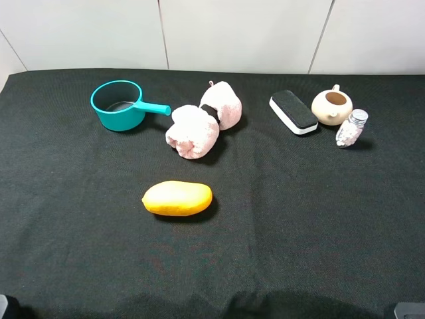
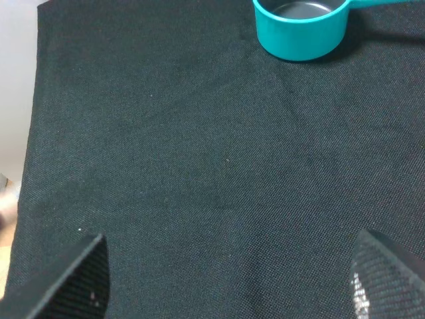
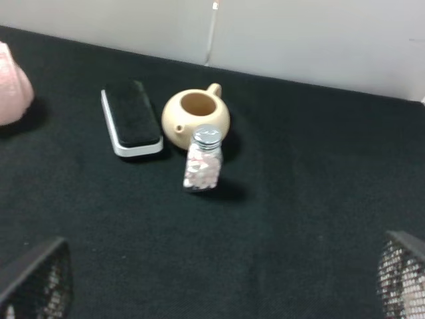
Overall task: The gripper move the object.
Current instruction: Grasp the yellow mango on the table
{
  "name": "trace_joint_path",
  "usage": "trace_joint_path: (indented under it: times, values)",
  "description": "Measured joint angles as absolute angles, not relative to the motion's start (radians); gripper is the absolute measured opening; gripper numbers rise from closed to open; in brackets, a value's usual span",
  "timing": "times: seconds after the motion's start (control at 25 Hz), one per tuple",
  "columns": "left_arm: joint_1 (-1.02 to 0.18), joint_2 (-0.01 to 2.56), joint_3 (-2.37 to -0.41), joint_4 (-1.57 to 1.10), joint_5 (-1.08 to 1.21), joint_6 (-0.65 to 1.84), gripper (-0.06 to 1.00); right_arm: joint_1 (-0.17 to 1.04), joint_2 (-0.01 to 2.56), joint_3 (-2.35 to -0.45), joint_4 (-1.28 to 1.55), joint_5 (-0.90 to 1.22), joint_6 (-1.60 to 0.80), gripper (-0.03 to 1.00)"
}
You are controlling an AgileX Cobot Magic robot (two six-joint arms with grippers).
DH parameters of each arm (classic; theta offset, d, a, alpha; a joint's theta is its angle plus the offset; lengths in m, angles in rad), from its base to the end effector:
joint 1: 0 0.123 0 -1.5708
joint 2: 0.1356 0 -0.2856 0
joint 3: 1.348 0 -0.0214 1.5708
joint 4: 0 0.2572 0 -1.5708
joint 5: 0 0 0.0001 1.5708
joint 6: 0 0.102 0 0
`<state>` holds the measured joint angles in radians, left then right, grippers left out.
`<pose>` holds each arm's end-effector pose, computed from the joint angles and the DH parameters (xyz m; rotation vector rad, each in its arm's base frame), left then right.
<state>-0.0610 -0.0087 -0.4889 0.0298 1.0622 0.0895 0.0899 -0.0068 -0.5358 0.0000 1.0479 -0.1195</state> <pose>0.0100 0.0020 0.2720 0.1526 2.0426 0.0535 0.0052 0.0005 0.2870 -0.2079 1.9781 -0.0191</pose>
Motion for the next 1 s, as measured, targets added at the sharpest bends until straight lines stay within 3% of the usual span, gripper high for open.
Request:
trace_joint_path:
  times: [0.64,1.0]
  values:
    - [-0.061,-0.009,-0.489,0.03,1.062,0.089,0.79,0.09,0.015,-0.536,0.015,0.954,-0.121,0.69]
    - [-0.061,-0.009,-0.489,0.03,1.062,0.089,0.79,0.09,0.455,-0.612,0.069,0.86,-0.219,0.69]
